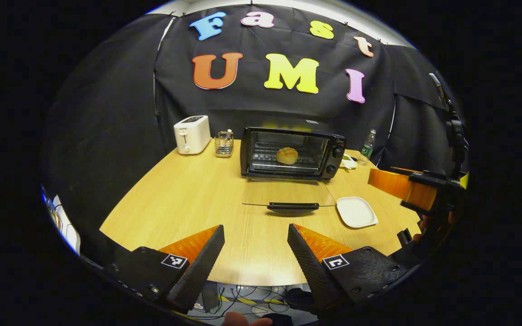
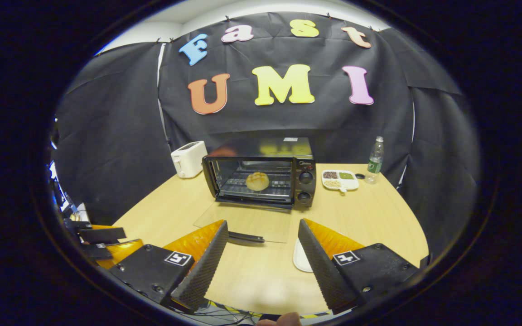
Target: Open the electric oven with the left hand, put the food in, and close the electric oven.
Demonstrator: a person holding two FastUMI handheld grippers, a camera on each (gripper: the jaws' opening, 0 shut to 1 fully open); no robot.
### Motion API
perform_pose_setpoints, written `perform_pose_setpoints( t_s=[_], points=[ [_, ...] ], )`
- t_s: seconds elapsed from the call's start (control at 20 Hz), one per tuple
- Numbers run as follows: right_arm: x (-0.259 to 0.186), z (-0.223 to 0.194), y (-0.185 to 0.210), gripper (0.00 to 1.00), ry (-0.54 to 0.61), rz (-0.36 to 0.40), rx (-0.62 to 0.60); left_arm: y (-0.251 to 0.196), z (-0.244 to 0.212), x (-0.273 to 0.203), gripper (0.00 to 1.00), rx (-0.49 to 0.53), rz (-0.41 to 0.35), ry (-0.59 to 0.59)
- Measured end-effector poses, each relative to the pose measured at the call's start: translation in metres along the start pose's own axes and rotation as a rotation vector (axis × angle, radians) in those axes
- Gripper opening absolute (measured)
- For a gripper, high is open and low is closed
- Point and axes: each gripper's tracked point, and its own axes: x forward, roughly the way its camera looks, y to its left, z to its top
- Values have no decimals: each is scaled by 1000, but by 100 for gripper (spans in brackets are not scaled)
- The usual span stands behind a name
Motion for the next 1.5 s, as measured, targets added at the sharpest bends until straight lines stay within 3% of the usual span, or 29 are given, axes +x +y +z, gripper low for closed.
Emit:
perform_pose_setpoints(
  t_s=[0.15, 0.5, 0.6, 0.65, 0.7, 0.9, 0.95, 1.0, 1.05, 1.15, 1.2, 1.3, 1.5],
  points=[
    [-12, -5, -33, 97, 17, -54, -8, -27, -24, 52, 93, 49, -33, 26],
    [-13, -8, -96, 97, 77, -140, -5, -65, -60, 149, 93, 21, -56, 118],
    [-5, -7, -108, 97, 93, -144, -11, -66, -62, 161, 93, 18, -46, 140],
    [1, -7, -112, 97, 105, -138, -8, -67, -63, 166, 82, 15, -41, 149],
    [8, -7, -114, 97, 116, -130, -5, -67, -64, 172, 93, 10, -31, 161],
    [35, 2, -113, 98, 135, -81, -6, -67, -63, 187, 95, 32, 3, 175],
    [39, 3, -111, 98, 138, -66, -6, -70, -67, 189, 84, 41, -3, 190],
    [42, 3, -107, 98, 142, -47, -3, -70, -64, 187, 93, 43, 5, 180],
    [46, 3, -105, 97, 150, -30, 2, -71, -62, 186, 83, 37, 3, 183],
    [50, 5, -104, 98, 154, -7, 11, -79, -49, 182, 100, 36, -8, 177],
    [52, 7, -105, 98, 149, 3, 15, -77, -33, 178, 93, 43, 9, 140],
    [53, 18, -107, 98, 131, 17, 17, -80, -12, 172, 95, 60, 12, 129],
    [54, 36, -113, 98, 95, 29, 37, -79, 60, 168, 95, 75, 8, -11]
  ],
)
